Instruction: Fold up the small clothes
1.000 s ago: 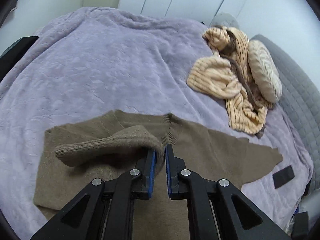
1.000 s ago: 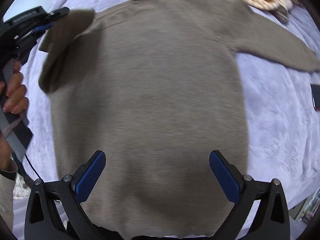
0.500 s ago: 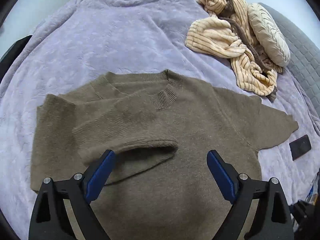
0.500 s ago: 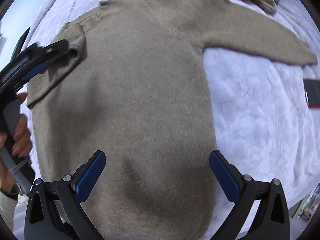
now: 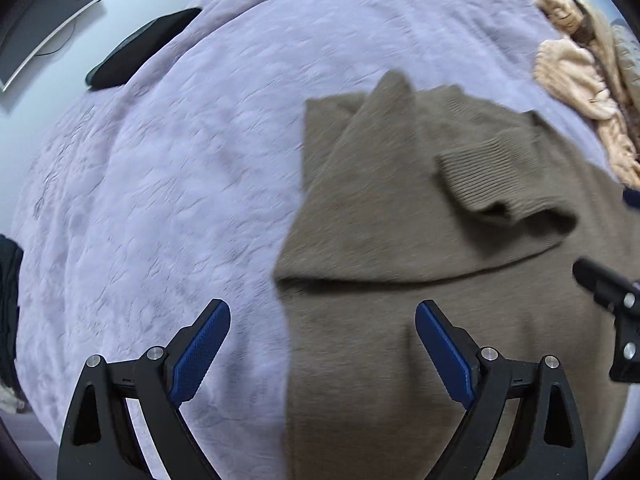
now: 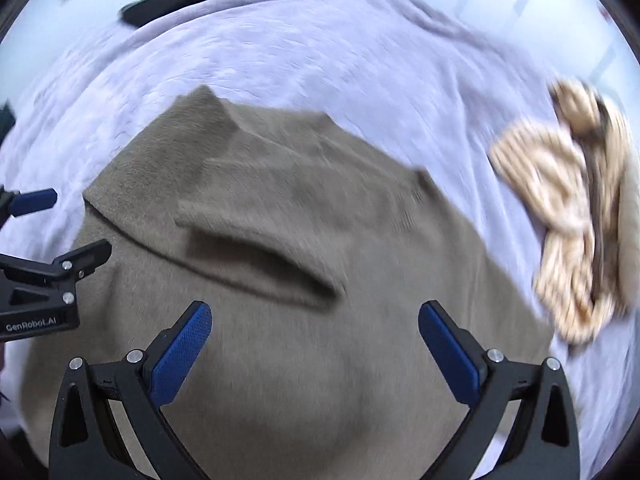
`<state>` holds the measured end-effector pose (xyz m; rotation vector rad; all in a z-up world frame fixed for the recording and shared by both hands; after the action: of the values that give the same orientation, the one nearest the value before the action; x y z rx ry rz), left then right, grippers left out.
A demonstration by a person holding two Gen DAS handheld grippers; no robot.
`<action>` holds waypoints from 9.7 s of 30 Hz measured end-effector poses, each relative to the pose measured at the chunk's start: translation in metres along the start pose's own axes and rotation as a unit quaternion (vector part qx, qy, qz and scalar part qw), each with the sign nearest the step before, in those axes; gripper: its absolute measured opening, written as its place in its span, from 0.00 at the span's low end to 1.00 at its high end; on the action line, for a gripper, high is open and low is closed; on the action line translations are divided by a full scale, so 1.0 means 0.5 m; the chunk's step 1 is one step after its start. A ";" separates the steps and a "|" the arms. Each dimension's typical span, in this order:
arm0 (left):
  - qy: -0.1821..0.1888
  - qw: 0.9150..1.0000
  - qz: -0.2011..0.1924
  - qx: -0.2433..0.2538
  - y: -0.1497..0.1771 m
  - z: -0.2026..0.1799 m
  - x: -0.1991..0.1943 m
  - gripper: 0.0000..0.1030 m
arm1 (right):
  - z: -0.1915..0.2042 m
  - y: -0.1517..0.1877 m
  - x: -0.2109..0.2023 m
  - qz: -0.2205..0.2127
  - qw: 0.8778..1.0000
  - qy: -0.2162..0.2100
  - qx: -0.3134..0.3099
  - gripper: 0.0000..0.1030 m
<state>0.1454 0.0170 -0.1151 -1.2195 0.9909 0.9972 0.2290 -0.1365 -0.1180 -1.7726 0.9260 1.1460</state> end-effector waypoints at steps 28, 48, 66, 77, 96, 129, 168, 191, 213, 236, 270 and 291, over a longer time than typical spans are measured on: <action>-0.027 0.997 0.006 -0.065 -0.025 0.056 0.082 0.92 | -0.416 0.204 0.189 0.033 0.891 -0.182 0.415 0.21; -0.006 0.997 0.001 -0.070 0.025 0.121 0.009 0.96 | -0.378 0.290 0.070 0.047 0.882 -0.182 0.432 0.43; 0.010 0.995 -0.006 -0.102 0.022 0.104 0.071 0.96 | 0.069 -0.346 0.148 0.078 0.939 -0.334 -0.012 0.46; 0.016 0.990 -0.016 -0.143 0.011 0.116 0.077 0.96 | 0.133 -0.359 0.184 0.168 0.928 -0.318 -0.100 0.08; 0.052 0.984 -0.018 -0.168 0.012 0.217 0.010 0.96 | 0.024 -0.312 0.110 0.080 0.945 -0.314 0.055 0.18; 0.083 0.992 0.089 0.029 0.040 -0.175 -0.066 0.96 | -0.342 0.383 -0.014 0.099 0.886 -0.177 0.417 0.52; 0.072 0.989 0.040 0.126 -0.088 -0.671 0.013 0.96 | -0.785 0.756 0.134 -0.138 0.599 -0.250 0.748 0.53; 0.078 0.988 0.024 0.133 -0.105 -0.668 0.025 0.96 | -0.802 0.613 0.028 -0.212 0.618 -0.325 0.684 0.12; 0.045 0.998 -0.006 0.034 -0.116 -0.203 0.003 0.96 | -0.436 0.119 -0.056 -0.128 0.871 -0.261 0.397 0.12; 0.067 0.997 0.020 0.023 -0.095 -0.097 0.046 0.96 | -0.266 0.135 0.132 -0.011 0.860 -0.277 0.429 0.50; 0.056 0.997 -0.006 -0.048 -0.063 0.074 -0.002 0.96 | -0.018 -0.029 0.047 0.005 0.945 -0.288 0.152 0.58; 0.018 0.999 0.031 0.017 -0.140 -0.084 0.092 0.96 | -0.475 0.369 0.151 -0.047 0.711 -0.314 0.628 0.10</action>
<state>0.2226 -0.0274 -0.1444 -1.1879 1.0762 1.0053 0.1703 -0.4363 -0.1715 -0.2490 0.8074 0.6147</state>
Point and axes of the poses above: each gripper's, at about its wrist camera, not at the fingertips, and x roughly the way its jaws point, z to its left, y to its underside, the point moved 2 cm from there along x, roughly the way its jaws point, and after that the axes turned 5 degrees about z, right-handed, at the moved point
